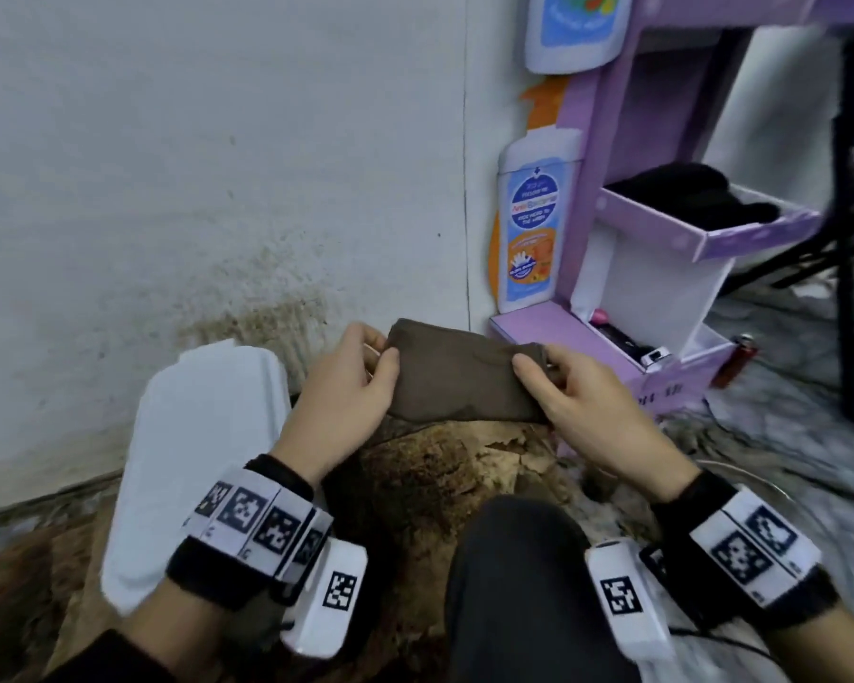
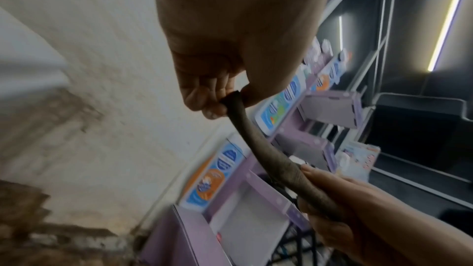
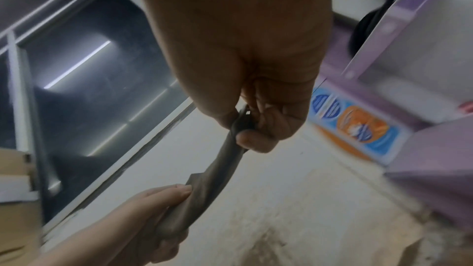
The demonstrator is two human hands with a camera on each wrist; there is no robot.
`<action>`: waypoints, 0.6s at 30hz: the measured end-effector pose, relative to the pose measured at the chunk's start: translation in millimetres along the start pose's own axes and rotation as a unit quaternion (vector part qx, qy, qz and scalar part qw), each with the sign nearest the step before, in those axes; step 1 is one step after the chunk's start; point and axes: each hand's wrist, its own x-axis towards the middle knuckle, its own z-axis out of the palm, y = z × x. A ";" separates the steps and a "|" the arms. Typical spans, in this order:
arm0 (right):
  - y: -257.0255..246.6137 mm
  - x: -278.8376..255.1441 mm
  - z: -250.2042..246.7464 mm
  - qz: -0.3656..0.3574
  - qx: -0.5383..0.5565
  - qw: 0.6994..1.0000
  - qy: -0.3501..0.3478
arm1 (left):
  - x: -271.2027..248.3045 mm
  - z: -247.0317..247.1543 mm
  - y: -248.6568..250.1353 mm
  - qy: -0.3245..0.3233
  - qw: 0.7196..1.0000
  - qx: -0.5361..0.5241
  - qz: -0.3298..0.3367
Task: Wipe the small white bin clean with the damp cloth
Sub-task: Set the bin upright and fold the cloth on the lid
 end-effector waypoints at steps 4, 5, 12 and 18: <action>53.5 -18.8 -41.8 0.035 0.008 0.998 0.051 | 29.6 56.7 25.5 -0.086 0.995 0.013 0.045; 68.5 -25.2 -50.3 0.048 0.008 0.997 0.061 | 35.3 72.7 31.4 -0.107 0.993 0.017 0.053; 158.2 -88.5 -83.9 0.172 0.031 0.979 0.106 | 61.9 199.6 48.0 -0.255 0.958 0.037 0.128; 234.2 -151.3 -66.8 0.272 -0.005 0.950 0.154 | 51.0 306.6 36.0 -0.351 0.925 0.051 0.133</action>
